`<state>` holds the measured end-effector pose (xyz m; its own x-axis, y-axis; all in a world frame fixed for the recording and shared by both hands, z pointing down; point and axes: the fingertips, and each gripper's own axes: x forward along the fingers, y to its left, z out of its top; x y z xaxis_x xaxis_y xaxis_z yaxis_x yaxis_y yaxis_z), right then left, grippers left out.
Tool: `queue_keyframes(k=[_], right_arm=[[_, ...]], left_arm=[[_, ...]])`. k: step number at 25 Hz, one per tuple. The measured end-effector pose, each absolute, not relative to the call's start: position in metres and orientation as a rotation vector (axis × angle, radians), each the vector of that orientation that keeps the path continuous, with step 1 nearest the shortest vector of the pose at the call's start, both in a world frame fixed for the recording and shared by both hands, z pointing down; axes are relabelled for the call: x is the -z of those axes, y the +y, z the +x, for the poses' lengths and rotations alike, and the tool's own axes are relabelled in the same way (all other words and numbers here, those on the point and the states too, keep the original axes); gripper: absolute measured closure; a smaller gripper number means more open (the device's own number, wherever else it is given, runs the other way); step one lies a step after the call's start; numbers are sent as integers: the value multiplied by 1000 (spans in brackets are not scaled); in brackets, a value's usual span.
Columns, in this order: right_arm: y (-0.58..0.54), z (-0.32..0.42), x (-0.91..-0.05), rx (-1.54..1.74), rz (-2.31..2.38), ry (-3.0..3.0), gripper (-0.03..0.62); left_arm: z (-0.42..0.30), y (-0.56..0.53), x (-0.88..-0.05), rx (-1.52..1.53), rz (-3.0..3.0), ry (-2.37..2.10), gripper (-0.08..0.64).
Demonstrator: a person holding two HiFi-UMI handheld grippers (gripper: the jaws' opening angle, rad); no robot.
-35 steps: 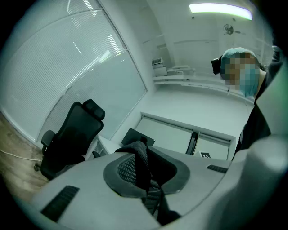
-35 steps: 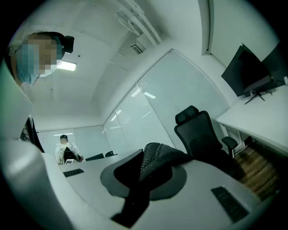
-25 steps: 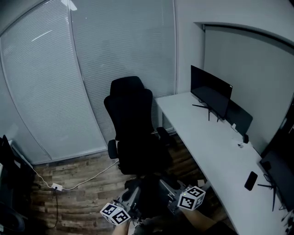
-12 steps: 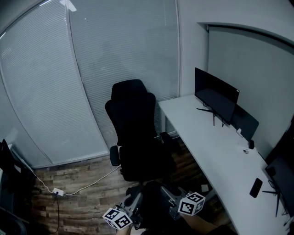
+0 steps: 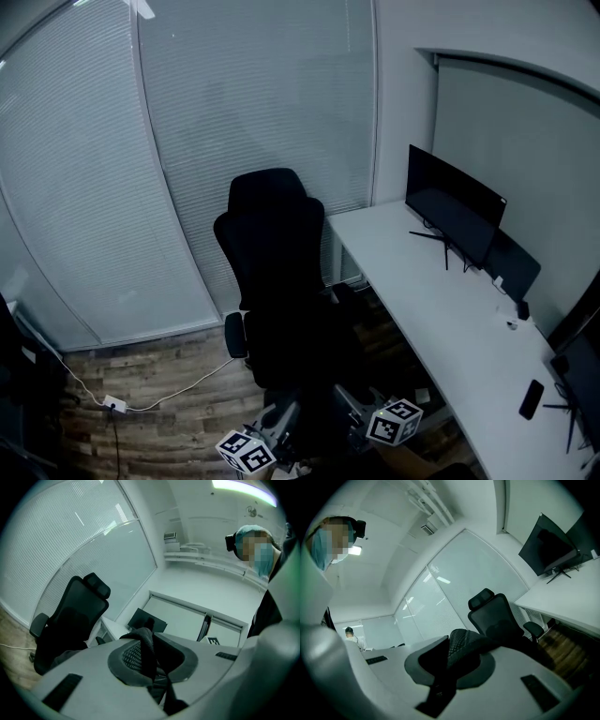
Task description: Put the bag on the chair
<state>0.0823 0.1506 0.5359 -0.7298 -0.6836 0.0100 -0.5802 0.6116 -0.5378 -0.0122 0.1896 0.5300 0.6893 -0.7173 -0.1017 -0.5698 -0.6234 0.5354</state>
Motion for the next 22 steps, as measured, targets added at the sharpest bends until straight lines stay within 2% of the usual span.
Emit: queue_keyframes(k=[22], right_arm=[[-15,27,-452,512,-1098,2567,531]], left_arm=[[-73,23,-447,505,2644,-927,514]])
